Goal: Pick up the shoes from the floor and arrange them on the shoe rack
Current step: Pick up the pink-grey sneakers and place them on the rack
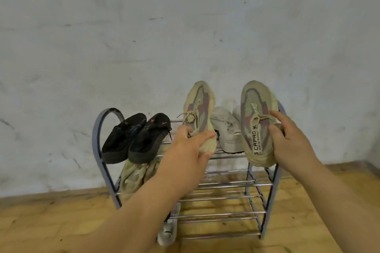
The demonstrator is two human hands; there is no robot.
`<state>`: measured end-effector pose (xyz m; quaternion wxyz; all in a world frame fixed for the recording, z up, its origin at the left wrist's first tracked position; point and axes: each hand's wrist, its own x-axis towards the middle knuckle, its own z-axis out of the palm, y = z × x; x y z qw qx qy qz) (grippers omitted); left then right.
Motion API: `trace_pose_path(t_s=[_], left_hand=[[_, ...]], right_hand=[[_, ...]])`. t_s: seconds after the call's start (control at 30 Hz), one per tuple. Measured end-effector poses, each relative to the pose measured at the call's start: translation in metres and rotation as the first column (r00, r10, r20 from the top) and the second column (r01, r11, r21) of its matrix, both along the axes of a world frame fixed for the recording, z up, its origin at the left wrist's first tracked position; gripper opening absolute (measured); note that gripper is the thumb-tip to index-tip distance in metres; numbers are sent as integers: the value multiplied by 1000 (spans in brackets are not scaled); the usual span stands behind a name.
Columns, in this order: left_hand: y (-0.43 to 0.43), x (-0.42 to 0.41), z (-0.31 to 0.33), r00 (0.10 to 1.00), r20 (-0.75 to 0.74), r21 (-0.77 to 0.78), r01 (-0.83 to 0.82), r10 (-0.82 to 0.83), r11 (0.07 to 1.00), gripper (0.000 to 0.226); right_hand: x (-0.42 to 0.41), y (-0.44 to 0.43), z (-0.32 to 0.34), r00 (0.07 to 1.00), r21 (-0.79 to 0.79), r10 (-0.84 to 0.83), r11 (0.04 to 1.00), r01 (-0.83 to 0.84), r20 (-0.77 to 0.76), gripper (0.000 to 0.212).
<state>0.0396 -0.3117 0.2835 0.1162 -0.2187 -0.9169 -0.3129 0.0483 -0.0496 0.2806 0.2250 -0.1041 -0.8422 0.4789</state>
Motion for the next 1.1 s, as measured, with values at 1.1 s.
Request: trace_pose_path(t_s=[1.1], left_hand=[[-9, -14, -23, 808, 414, 822, -135, -419, 553, 47]], right_hand=[[24, 24, -6, 998, -520, 38, 853, -54, -42, 16]])
